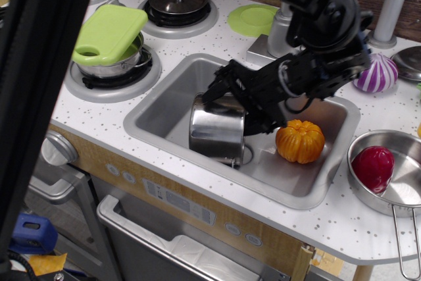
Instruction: Flip pot upright in sink
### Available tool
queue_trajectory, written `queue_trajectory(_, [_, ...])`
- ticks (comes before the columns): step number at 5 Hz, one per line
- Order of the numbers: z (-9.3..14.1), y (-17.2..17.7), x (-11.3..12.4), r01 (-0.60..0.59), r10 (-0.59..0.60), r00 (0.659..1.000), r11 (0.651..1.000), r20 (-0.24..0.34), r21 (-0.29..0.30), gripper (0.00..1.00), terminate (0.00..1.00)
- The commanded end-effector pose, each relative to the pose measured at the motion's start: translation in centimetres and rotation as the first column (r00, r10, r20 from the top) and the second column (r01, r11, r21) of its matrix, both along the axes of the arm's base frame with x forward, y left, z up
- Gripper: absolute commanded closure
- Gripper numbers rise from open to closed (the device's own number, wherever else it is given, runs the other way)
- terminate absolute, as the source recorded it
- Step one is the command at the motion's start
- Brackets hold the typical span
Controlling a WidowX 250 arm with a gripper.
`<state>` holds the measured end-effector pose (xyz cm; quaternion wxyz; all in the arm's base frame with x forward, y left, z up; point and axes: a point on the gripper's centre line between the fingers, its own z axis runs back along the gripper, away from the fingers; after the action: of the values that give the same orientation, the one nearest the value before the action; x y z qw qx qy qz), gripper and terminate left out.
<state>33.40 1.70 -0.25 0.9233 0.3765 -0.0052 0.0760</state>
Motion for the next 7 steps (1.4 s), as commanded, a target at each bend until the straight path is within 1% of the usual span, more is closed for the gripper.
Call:
queue_trajectory(1, [2.2,1.5,-0.1,-0.024,0.027,0.993,0.999,0.118,-0.032,0.0,0.0])
queue_trajectory(2, [2.3,2.5,-0.4,-0.009,0.021,0.992,0.996,0.124,-0.093,1.0,0.0])
queue_trajectory(3, [2.4,3.0,-0.2,0.016,0.0,0.992,0.992,0.127,-0.126,1.0,0.0])
queue_trajectory(4, [2.1,3.2,0.1,0.023,-0.003,0.99,0.989,0.138,-0.147,1.0,0.0])
queue_trajectory(5, [2.4,2.9,0.3,0.017,0.018,0.989,0.971,0.143,-0.24,1.0,0.0])
queue_trajectory(6, [3.3,2.1,0.2,-0.018,0.063,0.99,0.943,0.123,-0.333,1.0,0.0])
queue_trajectory(7, [3.7,2.1,-0.1,-0.06,0.084,0.995,0.939,0.058,-0.338,1.0,0.0])
